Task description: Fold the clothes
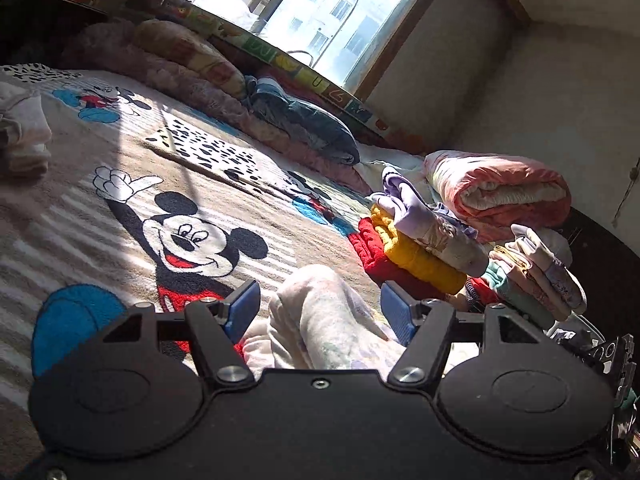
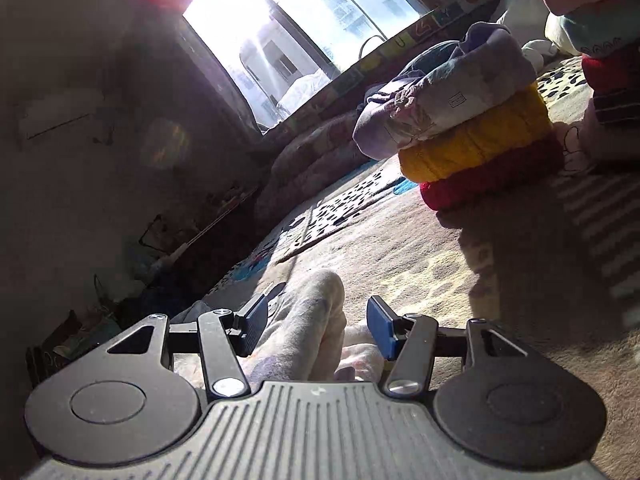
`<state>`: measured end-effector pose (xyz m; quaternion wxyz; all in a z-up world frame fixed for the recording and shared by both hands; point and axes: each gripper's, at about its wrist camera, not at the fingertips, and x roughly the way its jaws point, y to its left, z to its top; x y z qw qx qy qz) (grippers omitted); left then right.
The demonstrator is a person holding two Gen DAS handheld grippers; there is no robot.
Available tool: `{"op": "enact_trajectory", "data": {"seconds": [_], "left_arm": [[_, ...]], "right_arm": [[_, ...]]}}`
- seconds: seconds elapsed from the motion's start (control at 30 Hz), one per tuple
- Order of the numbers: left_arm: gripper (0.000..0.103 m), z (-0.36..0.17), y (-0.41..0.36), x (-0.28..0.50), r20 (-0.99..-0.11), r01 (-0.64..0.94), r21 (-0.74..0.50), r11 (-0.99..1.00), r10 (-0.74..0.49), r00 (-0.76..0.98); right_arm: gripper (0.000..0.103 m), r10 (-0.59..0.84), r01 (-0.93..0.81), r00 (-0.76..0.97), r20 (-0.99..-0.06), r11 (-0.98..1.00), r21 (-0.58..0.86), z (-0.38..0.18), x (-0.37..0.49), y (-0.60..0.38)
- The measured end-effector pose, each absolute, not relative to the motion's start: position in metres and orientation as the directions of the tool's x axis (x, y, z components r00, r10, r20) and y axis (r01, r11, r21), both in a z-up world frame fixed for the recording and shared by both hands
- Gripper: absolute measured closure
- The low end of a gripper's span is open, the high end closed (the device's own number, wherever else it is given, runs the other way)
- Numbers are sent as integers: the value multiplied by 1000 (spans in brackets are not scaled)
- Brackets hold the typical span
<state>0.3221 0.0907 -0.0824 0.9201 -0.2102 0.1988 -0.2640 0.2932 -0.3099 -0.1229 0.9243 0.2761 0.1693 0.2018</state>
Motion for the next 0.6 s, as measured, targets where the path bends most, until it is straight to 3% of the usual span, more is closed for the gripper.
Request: {"op": "enact_trajectory", "data": {"seconds": [0.1,0.17,0.33,0.43,0.6], "left_arm": [[37,-70,79,295,-247,532,-383,755,-639,729],[37,-70,64,282,-287,612,-285,737,-675,680],[39,-92,41,282,-381,668,-128,733,-659,649],[39,-106,32,290,-404,672,-33,740,-625,668],[37,-125,26,310,-401,710,11,704,-647,649]], "right_arm": [[47,501,-402,845,-186,825,396,-106,262,-300],[47,530,-474,826,-190,837,273,-98,246,-285],[48,560,-561,780,-280,824,85,-107,233,-240],[47,529,-528,796,-296,844,90,-116,233,-232],[49,479,-477,821,-313,875,87,-126,232,-225]]}}
